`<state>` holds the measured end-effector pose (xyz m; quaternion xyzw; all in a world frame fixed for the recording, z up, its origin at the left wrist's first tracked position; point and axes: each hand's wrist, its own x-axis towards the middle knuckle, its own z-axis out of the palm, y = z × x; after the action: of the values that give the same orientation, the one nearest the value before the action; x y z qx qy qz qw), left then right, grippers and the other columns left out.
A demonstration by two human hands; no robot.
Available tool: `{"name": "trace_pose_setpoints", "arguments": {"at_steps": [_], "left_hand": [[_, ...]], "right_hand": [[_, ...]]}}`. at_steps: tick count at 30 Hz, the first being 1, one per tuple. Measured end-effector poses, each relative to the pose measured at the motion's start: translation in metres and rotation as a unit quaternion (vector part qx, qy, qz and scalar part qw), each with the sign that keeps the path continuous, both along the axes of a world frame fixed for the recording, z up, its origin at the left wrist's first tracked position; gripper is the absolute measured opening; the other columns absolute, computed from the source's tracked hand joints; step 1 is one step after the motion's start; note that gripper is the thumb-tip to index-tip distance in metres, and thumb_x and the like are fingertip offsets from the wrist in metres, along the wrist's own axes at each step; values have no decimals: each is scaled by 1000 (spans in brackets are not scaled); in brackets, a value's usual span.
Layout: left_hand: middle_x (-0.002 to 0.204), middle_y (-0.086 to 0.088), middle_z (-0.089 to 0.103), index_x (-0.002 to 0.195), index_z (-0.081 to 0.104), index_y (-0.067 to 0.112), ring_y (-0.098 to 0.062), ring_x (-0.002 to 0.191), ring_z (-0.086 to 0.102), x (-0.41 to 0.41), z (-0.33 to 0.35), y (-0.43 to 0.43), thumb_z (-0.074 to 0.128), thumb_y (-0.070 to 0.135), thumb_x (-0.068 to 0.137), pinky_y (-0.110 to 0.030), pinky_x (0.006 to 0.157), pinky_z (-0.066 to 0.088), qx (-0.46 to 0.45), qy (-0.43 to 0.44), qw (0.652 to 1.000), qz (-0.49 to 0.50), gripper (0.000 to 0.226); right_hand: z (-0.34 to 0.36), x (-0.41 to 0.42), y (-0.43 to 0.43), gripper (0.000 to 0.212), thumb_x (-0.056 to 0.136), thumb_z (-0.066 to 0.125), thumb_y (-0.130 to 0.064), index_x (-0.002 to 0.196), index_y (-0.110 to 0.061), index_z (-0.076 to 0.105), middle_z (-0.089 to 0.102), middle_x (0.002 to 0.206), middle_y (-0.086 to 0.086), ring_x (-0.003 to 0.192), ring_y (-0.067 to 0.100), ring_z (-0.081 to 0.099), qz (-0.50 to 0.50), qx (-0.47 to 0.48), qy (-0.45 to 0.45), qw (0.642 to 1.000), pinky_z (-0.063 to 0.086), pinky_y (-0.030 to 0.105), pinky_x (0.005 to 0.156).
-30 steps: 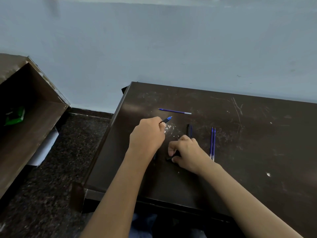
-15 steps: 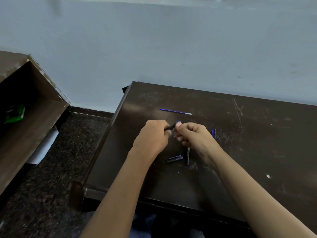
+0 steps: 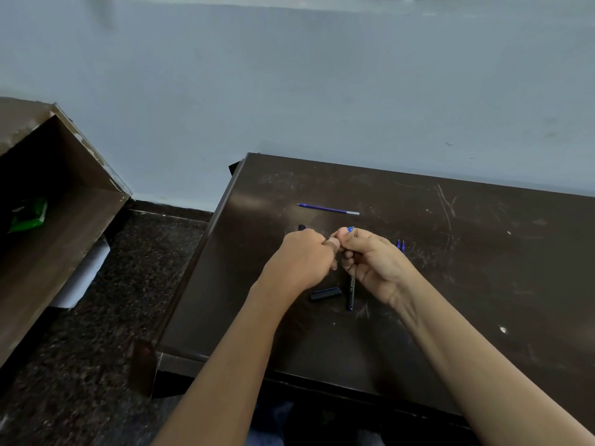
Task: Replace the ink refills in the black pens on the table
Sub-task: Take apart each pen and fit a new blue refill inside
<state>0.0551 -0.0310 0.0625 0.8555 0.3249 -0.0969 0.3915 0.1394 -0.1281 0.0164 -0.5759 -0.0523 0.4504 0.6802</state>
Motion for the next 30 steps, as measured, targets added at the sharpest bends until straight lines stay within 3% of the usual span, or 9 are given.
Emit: {"name": "trace_pose_setpoints", "arguments": {"at_steps": [3, 9, 11, 15, 18, 20, 23, 26, 30], "left_hand": [[86, -8, 59, 68, 63, 16, -17, 78, 54, 1, -1, 1, 38, 35, 98, -35, 83, 44, -25, -3, 999, 20, 43], [50, 4, 45, 60, 56, 15, -8, 43, 36, 1, -2, 4, 41, 33, 97, -21, 41, 29, -156, -16, 986, 64, 44], [42, 8, 40, 62, 54, 15, -4, 33, 29, -1, 1, 6, 40, 36, 97, -15, 31, 22, -255, -8, 962, 97, 43], [38, 10, 36, 63, 48, 17, 0, 28, 24, -1, 2, 12, 38, 39, 98, -12, 26, 18, -421, 6, 898, 131, 43], [40, 11, 37, 63, 50, 17, 0, 29, 25, -1, 3, 13, 39, 40, 98, -13, 26, 19, -464, -14, 875, 138, 43], [43, 10, 41, 63, 56, 19, -1, 31, 28, -1, 2, 9, 40, 41, 97, -15, 29, 22, -376, -43, 917, 124, 44], [57, 7, 52, 67, 61, 20, -4, 46, 44, -1, -4, 5, 39, 37, 97, -21, 46, 33, -100, -77, 990, 58, 41], [75, 0, 61, 83, 62, 16, -7, 63, 53, -6, -10, 8, 47, 34, 96, -20, 54, 35, 19, -87, 996, -19, 27], [73, 4, 52, 93, 62, 15, -8, 67, 50, -9, -14, 7, 54, 29, 93, -18, 53, 31, 85, -93, 990, -54, 16]], "right_hand": [[1, 0, 0, 18, 92, 57, -14, 78, -6, 64, 59, 70, 8, 55, 10, 49, 20, 34, -17, 999, 40, 16, 53], [3, -1, -1, 22, 92, 54, -15, 76, -5, 63, 59, 63, 6, 55, 9, 49, 45, 74, -40, 995, 38, 17, 54], [4, 0, -1, 22, 91, 54, -16, 75, -5, 63, 59, 62, 5, 54, 7, 49, 49, 86, -51, 994, 40, 16, 54], [8, 1, -1, 16, 88, 55, -17, 79, -5, 62, 62, 65, 3, 56, 7, 51, 58, 121, -48, 990, 43, 15, 58], [10, 1, 0, 12, 87, 55, -17, 82, -8, 62, 63, 67, 0, 56, 7, 54, 48, 149, -44, 987, 47, 17, 59], [8, -1, 1, 16, 94, 50, -13, 86, -9, 63, 59, 64, 0, 53, 7, 52, 29, 155, -43, 987, 48, 20, 60], [7, -5, 4, 19, 93, 53, -22, 98, -7, 64, 61, 60, -4, 52, 5, 52, 15, 129, -40, 991, 49, 18, 59], [8, -8, 3, 24, 82, 65, -31, 89, -9, 67, 64, 57, -4, 53, 3, 54, 13, 59, -86, 994, 45, 16, 57], [5, -9, 3, 5, 86, 66, -13, 85, -9, 69, 65, 58, -1, 55, 6, 56, -20, 17, -66, 998, 46, 16, 55]]}}
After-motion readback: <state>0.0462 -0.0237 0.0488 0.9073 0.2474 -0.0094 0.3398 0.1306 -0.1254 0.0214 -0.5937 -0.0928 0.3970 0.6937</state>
